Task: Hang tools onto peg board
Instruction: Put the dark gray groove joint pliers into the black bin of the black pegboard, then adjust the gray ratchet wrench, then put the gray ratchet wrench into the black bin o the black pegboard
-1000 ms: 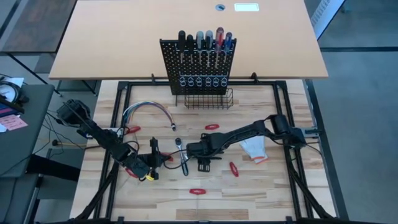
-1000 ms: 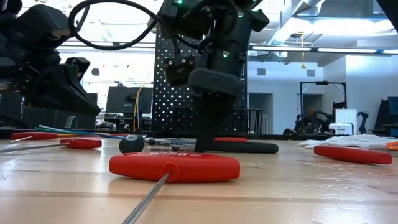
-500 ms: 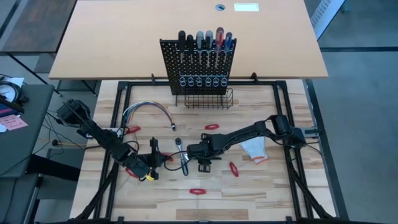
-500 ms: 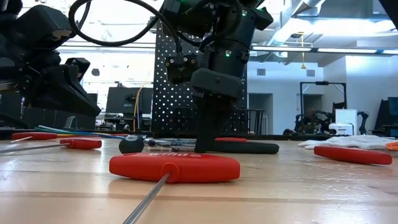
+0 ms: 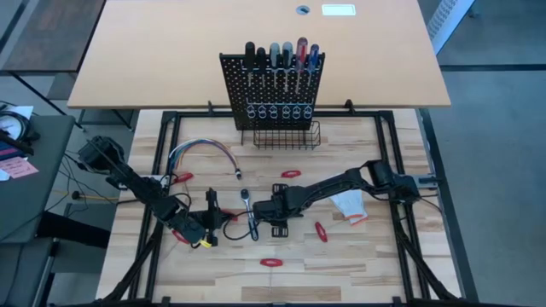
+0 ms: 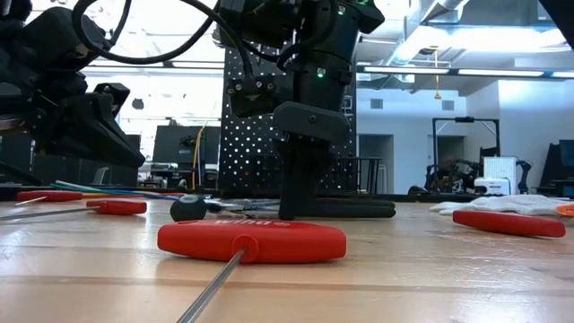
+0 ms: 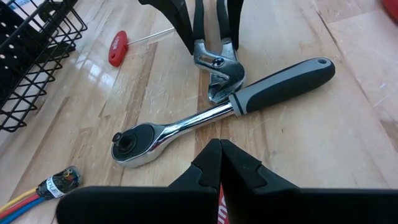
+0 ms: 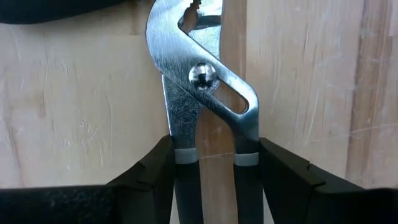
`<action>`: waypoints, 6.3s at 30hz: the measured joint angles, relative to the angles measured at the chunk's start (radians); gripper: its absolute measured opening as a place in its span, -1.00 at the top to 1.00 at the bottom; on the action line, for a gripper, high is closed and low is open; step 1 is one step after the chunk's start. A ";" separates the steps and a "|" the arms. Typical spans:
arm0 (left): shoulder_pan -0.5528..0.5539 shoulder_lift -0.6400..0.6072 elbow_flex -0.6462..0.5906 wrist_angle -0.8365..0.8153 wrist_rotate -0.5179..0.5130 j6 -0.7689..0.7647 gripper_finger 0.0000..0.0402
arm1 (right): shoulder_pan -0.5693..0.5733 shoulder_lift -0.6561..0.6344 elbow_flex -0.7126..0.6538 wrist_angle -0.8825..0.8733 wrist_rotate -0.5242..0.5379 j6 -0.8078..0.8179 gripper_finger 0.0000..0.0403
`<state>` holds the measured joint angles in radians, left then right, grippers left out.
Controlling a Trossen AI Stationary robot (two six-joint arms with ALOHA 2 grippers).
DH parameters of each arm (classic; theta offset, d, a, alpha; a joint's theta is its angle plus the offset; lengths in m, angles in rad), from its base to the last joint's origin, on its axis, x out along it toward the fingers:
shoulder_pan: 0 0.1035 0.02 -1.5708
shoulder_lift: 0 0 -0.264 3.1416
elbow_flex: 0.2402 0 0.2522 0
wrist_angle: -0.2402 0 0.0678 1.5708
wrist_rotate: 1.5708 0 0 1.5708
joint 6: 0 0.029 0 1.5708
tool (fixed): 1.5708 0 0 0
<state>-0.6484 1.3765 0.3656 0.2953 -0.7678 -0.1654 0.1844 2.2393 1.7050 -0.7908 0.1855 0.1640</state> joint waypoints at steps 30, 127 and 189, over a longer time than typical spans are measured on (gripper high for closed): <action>0.000 0.000 0.000 -0.013 0.000 -0.011 1.00 | -0.182 -0.284 0.019 -0.028 0.397 -0.225 0.07; 0.427 0.401 0.460 -0.109 0.607 0.454 1.00 | 0.313 -0.207 0.020 -0.163 0.472 0.387 -0.21; 0.055 -0.098 -0.021 0.118 0.149 -0.037 1.00 | -0.120 -0.485 -0.418 0.364 0.704 -0.298 0.85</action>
<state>-0.5938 1.2789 0.3443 0.4137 -0.6185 -0.2025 0.0639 1.7546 1.2873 -0.4266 0.8900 -0.1344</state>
